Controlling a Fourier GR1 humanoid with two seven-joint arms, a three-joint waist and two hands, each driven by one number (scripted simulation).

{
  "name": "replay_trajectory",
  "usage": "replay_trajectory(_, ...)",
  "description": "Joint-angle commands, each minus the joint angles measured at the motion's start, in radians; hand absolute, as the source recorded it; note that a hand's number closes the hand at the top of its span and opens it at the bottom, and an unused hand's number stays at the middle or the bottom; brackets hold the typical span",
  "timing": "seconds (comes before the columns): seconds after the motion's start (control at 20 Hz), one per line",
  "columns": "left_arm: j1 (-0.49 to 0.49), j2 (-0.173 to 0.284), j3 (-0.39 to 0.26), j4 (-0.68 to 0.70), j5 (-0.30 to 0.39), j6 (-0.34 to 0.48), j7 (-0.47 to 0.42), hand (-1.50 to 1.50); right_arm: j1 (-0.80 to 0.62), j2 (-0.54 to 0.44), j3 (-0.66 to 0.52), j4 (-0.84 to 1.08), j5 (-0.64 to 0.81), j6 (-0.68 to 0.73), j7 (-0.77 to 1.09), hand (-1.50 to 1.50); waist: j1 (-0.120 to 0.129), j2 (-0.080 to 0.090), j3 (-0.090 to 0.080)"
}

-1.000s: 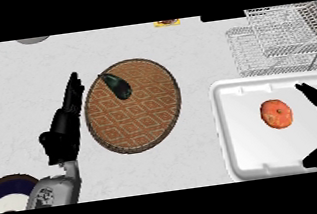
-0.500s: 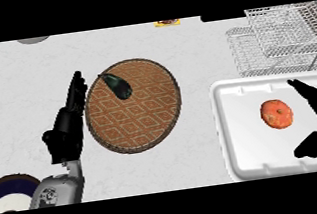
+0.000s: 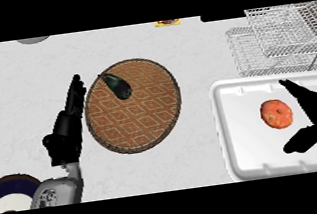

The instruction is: Pick the squash from the tray and place it in the tiered basket

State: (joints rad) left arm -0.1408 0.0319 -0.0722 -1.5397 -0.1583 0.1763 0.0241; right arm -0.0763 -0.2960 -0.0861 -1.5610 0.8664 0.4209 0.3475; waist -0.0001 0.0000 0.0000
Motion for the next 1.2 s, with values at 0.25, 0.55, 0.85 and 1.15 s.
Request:
replay_trajectory(0.25,-0.016,-0.02,-0.018,-0.048,-0.041,0.011,0.074,0.0,-0.013,0.039,-0.002,0.01,0.013,-0.018,0.003,-1.5,0.0,-0.001,0.0)
replay_trajectory(0.55,0.039,0.015,0.032,0.003,0.004,-0.042,-0.05,0.0,-0.038,0.082,0.009,0.163,0.051,-0.165,-0.066,-1.5,0.002,0.0,0.0)
replay_trajectory(0.85,0.041,-0.03,-0.03,-0.076,-0.032,-0.005,0.046,0.0,-0.052,0.051,-0.005,0.294,0.127,-0.368,-0.189,1.5,0.007,0.001,0.001)
replay_trajectory(1.15,-0.002,0.017,0.033,-0.028,-0.003,-0.04,0.024,0.0,-0.072,0.033,0.08,0.287,0.252,-0.372,-0.154,1.5,0.003,0.001,0.0)
